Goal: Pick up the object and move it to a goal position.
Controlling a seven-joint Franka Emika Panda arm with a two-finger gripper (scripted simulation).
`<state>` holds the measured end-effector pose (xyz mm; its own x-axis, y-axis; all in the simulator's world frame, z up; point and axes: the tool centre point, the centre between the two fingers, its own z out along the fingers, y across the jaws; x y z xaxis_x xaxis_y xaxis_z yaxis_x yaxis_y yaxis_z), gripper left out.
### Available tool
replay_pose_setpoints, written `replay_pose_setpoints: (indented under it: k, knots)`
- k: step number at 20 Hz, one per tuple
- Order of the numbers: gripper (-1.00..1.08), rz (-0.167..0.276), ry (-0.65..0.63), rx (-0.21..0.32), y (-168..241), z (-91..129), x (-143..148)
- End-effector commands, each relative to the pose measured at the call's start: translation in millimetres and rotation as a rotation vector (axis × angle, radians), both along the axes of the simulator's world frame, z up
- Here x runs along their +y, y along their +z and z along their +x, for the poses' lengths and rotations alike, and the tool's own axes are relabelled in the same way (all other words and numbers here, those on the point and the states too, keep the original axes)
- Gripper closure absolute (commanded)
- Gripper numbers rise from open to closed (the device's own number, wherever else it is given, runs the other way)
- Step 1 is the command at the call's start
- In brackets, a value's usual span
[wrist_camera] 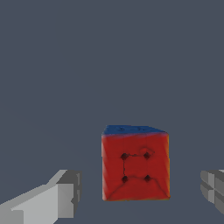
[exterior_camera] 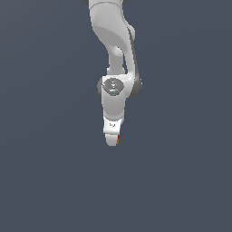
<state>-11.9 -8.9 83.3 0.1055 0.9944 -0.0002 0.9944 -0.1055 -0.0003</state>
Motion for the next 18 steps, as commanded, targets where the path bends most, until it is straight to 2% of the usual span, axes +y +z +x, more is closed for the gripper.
replay_pose_setpoints:
  k: [1,11,16,17,18]
  knots:
    - [-0.92,0.000,0.000,0.000,-1,0,0]
    - [-0.92,0.000,0.005,0.000,-43,-1,0]
    - [-0.92,0.000,0.005,0.000,-50,0,0]
    - [1.08,0.000,0.005,0.000,-50,0,0]
    - [1.08,0.000,0.005,0.000,-50,0,0]
